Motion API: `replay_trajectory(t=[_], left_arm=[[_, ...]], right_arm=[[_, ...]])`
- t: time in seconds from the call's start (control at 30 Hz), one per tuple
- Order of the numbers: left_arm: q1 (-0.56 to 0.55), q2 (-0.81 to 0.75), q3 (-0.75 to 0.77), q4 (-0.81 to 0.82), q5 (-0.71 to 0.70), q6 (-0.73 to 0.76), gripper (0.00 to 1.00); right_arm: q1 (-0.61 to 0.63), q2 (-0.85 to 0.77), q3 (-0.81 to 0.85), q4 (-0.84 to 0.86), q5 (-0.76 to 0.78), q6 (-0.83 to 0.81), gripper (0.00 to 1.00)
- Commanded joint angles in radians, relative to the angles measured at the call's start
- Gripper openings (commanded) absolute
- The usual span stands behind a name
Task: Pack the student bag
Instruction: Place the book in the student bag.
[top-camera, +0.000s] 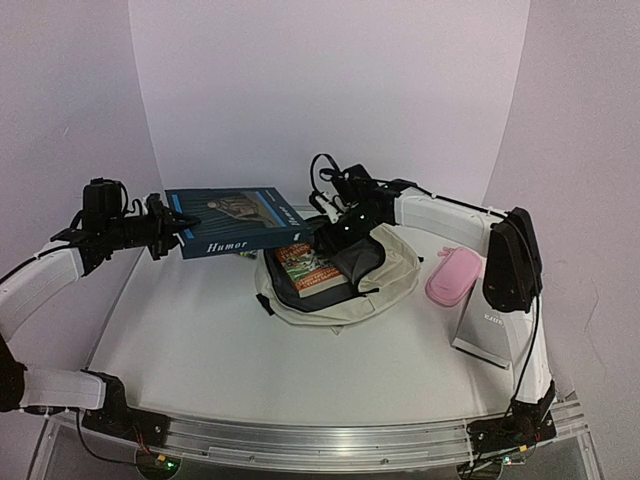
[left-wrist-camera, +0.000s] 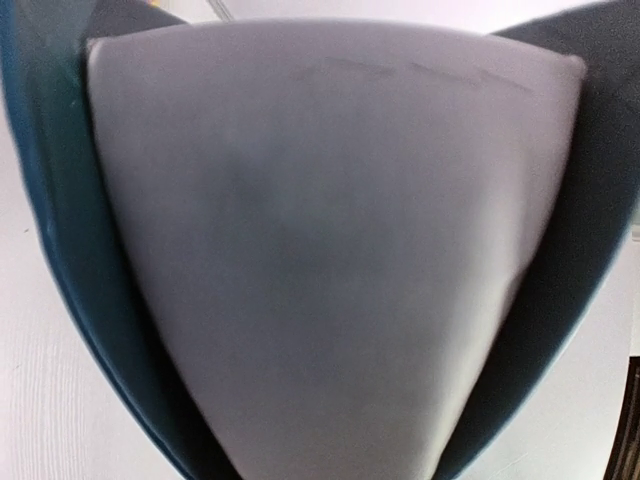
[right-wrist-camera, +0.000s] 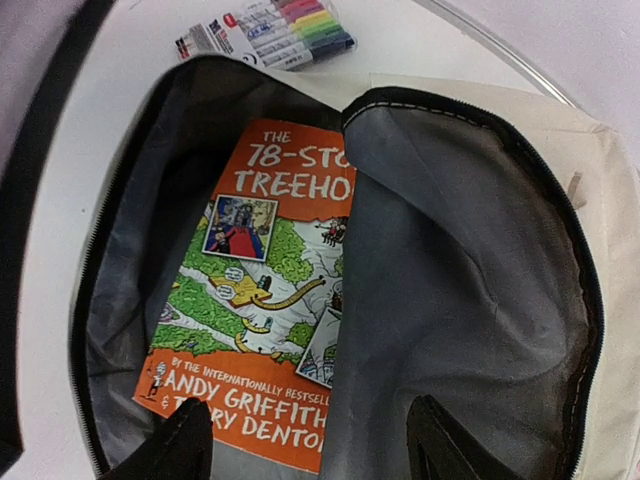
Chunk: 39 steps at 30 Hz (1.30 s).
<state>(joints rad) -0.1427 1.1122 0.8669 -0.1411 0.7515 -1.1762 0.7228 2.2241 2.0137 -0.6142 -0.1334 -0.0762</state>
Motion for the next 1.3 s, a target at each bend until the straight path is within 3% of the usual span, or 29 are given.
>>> replay_trajectory(t=[0.0, 0.2, 0.33, 0.43, 0.5, 0.83, 1.0, 1.27], left_arm=[[0.007, -0.049, 0.007, -0.068, -0.03, 0.043, 0.0], [0.007, -0.07, -0.004, -0.124, -0.04, 0.055, 0.0], [0.007, -0.07, -0.016, -0.123, -0.028, 0.06, 0.0], [0.007, -0.057, -0.025, -0.124, 0.0, 0.078, 0.0], [0.007, -0.051, -0.034, -0.11, 0.03, 0.09, 0.0], [0.006, 0.021, -0.084, 0.006, 0.199, 0.135, 0.0], [0.006, 0.068, -0.098, 0.073, 0.222, 0.126, 0.0], [-0.008, 0.226, -0.09, 0.312, 0.222, 0.058, 0.0]], right_arm=[[0.023, 0.059, 0.065, 0.003, 0.078, -0.041, 0.65], [0.023, 0.116, 0.083, 0.011, 0.176, -0.043, 0.53], [0.023, 0.121, 0.098, 0.013, 0.228, -0.046, 0.33], [0.021, 0.116, 0.123, 0.014, 0.263, -0.035, 0.06], [0.021, 0.1, 0.142, 0.014, 0.24, -0.018, 0.0], [0.008, 0.027, 0.239, -0.003, 0.113, 0.068, 0.0], [-0.01, 0.008, 0.257, -0.002, 0.076, 0.128, 0.0], [-0.012, -0.013, 0.272, -0.002, -0.003, 0.155, 0.0]])
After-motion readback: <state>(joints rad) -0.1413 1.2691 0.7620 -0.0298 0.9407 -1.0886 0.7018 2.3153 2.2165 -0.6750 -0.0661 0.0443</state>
